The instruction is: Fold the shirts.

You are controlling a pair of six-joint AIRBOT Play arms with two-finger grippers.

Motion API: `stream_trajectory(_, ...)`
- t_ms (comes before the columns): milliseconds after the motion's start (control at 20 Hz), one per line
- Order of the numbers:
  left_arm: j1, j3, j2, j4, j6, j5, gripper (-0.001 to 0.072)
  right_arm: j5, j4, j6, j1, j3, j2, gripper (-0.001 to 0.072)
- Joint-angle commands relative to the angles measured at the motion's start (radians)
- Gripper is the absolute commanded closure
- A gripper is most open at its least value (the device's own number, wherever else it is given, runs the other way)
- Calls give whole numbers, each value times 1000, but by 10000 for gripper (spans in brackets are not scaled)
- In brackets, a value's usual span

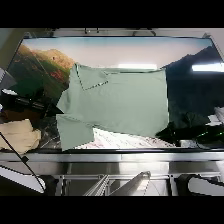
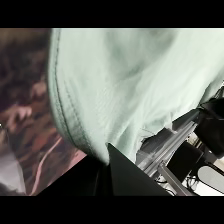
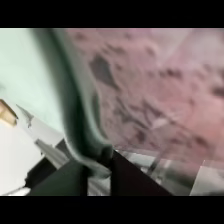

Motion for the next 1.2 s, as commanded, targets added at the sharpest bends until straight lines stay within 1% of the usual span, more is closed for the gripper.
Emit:
stream_trajectory(0,1,0,1,0,1,-4,670,-90,102,-96,-14,17,4,625)
stream_trajectory(50,1,0,1,0,1,-3,670,-90,101,-96,-24,24,18,630)
stream_trajectory(100,1,0,1,0,2,-3,670,-90,102,-107,-31,31,38,687)
stream_trajectory(250,2,0,1,1,10,-4,677,-77,95,-110,-56,49,124,688)
stream_trajectory(350,1,0,10,-2,23,-5,678,-19,96,-110,-95,71,187,688)
stream_trajectory(400,1,0,30,-28,41,-13,678,24,99,-116,-113,90,220,688)
stream_trajectory(500,1,0,103,-190,104,-82,678,115,151,-153,-138,159,303,688)
stream_trajectory(550,1,0,161,-315,144,-140,678,142,209,-167,-144,203,349,688)
stream_trajectory(650,1,2,306,-591,158,-212,679,161,382,-202,-151,342,440,688)
stream_trajectory(700,1,25,381,-717,156,-224,679,158,474,-229,-154,447,474,688)
stream_trajectory(750,1,79,463,-826,135,-224,679,150,552,-254,-162,561,495,688)
stream_trajectory(800,2,148,537,-895,107,-214,679,135,608,-262,-172,695,509,688)
stream_trajectory(850,2,246,613,-937,83,-182,678,120,631,-261,-188,824,519,688)
stream_trajectory(950,26,483,727,-943,15,-99,678,97,636,-240,-237,1088,533,688)
stream_trajectory(1050,119,718,803,-946,-43,-8,678,69,609,-187,-317,1312,543,688)
stream_trajectory(1100,195,810,829,-945,-82,35,678,58,578,-145,-360,1397,544,688)
stream_trajectory(1150,299,887,843,-945,-132,44,678,44,522,-97,-392,1465,543,689)
